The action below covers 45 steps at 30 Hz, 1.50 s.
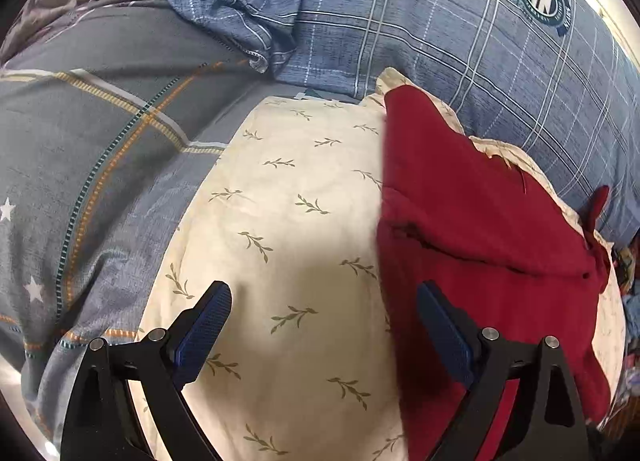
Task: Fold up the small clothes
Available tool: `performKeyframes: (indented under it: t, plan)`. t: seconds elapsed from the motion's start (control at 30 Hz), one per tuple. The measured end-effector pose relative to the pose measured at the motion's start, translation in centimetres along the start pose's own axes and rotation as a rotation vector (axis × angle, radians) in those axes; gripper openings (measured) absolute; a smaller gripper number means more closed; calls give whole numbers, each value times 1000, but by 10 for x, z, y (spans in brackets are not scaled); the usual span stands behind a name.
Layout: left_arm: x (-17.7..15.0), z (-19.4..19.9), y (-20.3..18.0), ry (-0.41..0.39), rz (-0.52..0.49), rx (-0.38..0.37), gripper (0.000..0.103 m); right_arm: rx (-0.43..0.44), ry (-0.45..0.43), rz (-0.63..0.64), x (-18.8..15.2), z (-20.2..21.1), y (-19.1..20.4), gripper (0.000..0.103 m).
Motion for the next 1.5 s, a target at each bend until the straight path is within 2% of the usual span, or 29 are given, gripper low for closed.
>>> performKeyframes:
  t: [0.1, 0.13, 0.23, 0.3, 0.37, 0.4, 0.47, 0.53, 0.57, 0.6, 0.67, 0.77, 0.87, 0.93, 0.97, 1.07, 1.1, 1.2, 1.27, 1.33, 1.43, 1.5]
  plan:
    - [1, -3, -1, 4, -5, -1, 93, 37, 15, 18, -4, -8, 16, 71]
    - [2, -5, -2, 7, -8, 0, 93, 30, 19, 41, -4, -11, 21, 71]
    - [3, -9, -7, 17, -18, -2, 93, -90, -11, 122, -1, -20, 28, 71]
    - [5, -9, -8, 14, -18, -8, 93, -81, -20, 114, 2, -20, 25, 72]
    - [6, -8, -9, 12, -22, -20, 93, -62, 13, 104, -3, -26, 20, 73]
    - [7, -9, -9, 13, -29, -22, 93, -23, 41, 101, -6, -28, 19, 73]
    - [8, -9, -9, 12, -39, -16, 93, 114, 71, 93, -11, -22, 25, 72]
    - [9, -7, -10, 9, -41, -19, 93, 309, 119, 42, -18, -14, 38, 71]
    - [10, -6, -11, 7, -38, -28, 93, 346, 118, 42, -19, -10, 43, 71]
    - [10, -4, -11, 5, -37, -34, 93, 342, 105, 66, -20, -6, 46, 69]
    - [9, -2, -10, -2, -38, -39, 93, 262, 64, 105, -19, 2, 42, 70]
    - [7, -1, -10, 5, -58, -36, 93, 221, 62, 67, -18, 2, 24, 70]
    - [7, 2, -10, 2, -62, -32, 93, 194, 113, 72, -29, -16, 23, 49]
    - [8, 7, -8, -10, -53, -35, 93, 203, 93, 87, -33, -17, 29, 34]
    - [9, 10, -7, -17, -50, -41, 93, 259, 105, 74, -34, -16, 37, 21]
    - [12, 21, -2, -45, -45, -50, 93, 404, 130, 35, -34, -19, 58, 11]
    - [13, 24, -1, -52, -45, -55, 93, 425, 144, 35, -35, -23, 69, 11]
    - [13, 28, 3, -63, -48, -67, 93, 359, 152, 108, -45, -46, 93, 11]
    - [10, 26, 5, -50, -50, -59, 93, 381, 154, 38, -47, -50, 89, 16]
    - [8, 22, 2, -27, -56, -62, 93, 418, 153, -25, -43, -38, 76, 16]
    - [9, 22, -7, -33, -75, -72, 93, 322, 60, -60, -32, -1, 35, 29]
    - [9, 24, -17, -51, -96, -84, 93, 154, -29, -73, -27, 31, -5, 40]
Point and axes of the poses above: each gripper's, at about its wrist camera, not at the fingertips, and z roughly against the way its jaws point, y to its left, x to its top, the point moved 3 cm from there along -z, roughly the way its jaws point, and after that the axes turned 7 degrees about -y, right-handed, at the moved point
